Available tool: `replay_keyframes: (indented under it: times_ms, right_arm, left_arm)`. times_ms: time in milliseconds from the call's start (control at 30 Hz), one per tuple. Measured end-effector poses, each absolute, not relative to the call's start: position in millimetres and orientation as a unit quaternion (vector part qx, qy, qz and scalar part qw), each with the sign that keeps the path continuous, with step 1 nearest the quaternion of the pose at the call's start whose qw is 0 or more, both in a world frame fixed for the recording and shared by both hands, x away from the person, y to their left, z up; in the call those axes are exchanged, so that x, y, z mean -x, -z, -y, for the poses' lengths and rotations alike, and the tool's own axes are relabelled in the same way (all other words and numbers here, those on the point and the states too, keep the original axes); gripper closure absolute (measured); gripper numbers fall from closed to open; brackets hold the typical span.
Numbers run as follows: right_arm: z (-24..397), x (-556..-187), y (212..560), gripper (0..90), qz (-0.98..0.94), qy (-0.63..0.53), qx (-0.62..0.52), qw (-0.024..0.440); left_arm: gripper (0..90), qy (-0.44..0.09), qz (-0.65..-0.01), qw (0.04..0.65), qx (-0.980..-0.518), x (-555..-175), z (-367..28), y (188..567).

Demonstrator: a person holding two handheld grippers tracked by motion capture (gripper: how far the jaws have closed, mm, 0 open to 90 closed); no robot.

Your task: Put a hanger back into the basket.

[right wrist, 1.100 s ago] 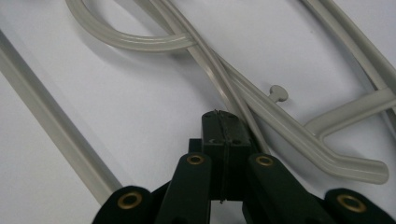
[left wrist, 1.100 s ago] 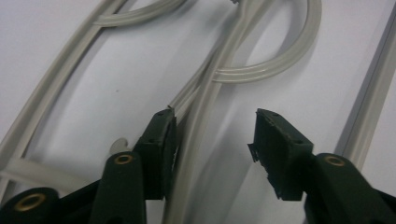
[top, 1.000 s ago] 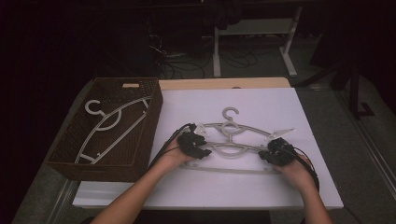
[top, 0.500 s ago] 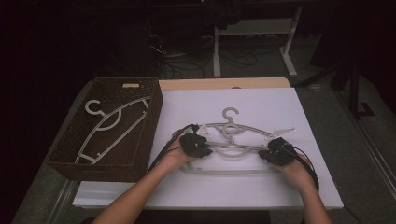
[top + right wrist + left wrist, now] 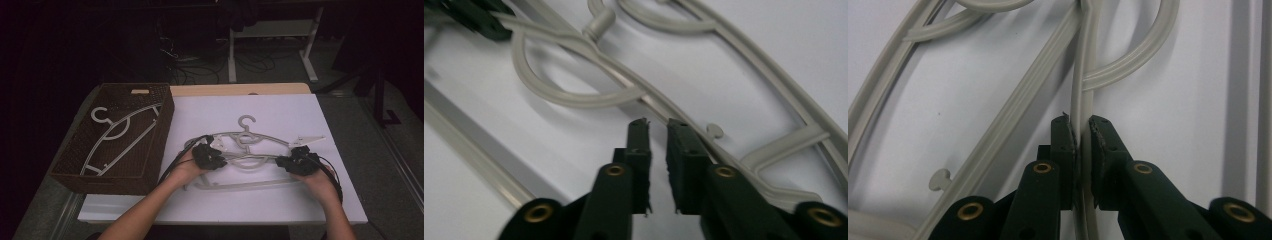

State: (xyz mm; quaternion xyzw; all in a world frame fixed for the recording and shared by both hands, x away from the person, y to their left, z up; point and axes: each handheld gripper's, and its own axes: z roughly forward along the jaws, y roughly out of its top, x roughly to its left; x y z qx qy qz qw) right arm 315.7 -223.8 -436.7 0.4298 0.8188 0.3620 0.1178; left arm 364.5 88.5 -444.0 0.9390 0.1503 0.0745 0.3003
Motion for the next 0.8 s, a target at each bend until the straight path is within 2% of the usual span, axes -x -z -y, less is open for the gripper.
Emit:
replay_keyframes:
  times_ms: [133,400,567,800]
  right_arm:
    - [222,-310,426,59.2,-0.808,-0.396,-0.422,0.110]
    - [217,-296,411,41.9,-0.800,-0.439,-0.396,0.102]
    - [217,-291,406,35.9,-0.800,-0.448,-0.384,0.107]
    - [223,-285,401,32.4,-0.794,-0.464,-0.376,0.114]
  left_arm:
    - [82.5,-0.073,-0.169,0.307,-0.934,-365,-94,437]
    - [82.4,-0.088,-0.209,0.324,-0.918,-369,-106,412]
    - [82.4,-0.103,-0.235,0.321,-0.912,-376,-112,394]
    - [82.4,-0.124,-0.256,0.320,-0.904,-391,-124,365]
